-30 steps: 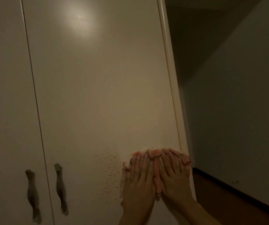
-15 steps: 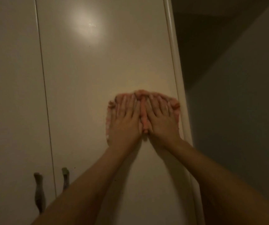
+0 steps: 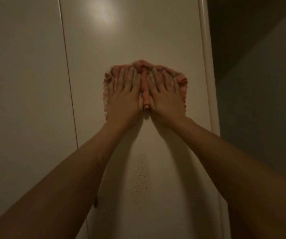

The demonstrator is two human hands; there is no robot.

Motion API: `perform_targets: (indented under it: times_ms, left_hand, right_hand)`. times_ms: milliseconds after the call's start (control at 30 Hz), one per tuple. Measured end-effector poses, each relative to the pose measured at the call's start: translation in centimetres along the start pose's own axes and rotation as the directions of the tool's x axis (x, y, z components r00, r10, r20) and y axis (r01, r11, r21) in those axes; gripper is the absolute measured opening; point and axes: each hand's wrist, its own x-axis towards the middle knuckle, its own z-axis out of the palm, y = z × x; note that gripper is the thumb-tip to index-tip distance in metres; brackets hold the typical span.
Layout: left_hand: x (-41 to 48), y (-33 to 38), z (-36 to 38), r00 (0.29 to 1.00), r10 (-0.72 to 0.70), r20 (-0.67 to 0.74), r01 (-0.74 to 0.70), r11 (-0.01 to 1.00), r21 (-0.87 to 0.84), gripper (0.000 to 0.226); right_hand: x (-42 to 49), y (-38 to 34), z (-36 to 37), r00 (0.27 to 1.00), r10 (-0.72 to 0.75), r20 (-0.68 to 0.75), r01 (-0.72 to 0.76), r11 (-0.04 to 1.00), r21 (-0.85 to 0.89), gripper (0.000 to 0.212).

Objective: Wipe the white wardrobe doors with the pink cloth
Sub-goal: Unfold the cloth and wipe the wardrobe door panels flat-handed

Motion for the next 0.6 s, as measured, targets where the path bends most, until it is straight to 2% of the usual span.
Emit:
perform_targets:
  times_ms: [367,467,600]
  left_hand:
    - [-16.0,1.5,1.9,0.978,-0.128,0.162,0.131,0.991,-0.004,0.064]
    - [-20.1,2.4,2.9,0.975,-0.119,0.19,0.117,0.993,0.024,0.067]
    - [-24.9,3.3,3.9,0.962,-0.108,0.252,0.1,0.994,0.042,0.067]
  right_hand:
    - [-14.2,-3.9,4.5,0.995,-0.081,0.059,0.083,0.996,-0.043,0.067]
    - [-18.1,-4.5,5.9,0.991,-0.109,0.08,0.114,0.991,-0.066,0.068]
    - [-22.9,-4.9,7.3,0.984,-0.174,0.037,0.176,0.981,-0.083,0.067]
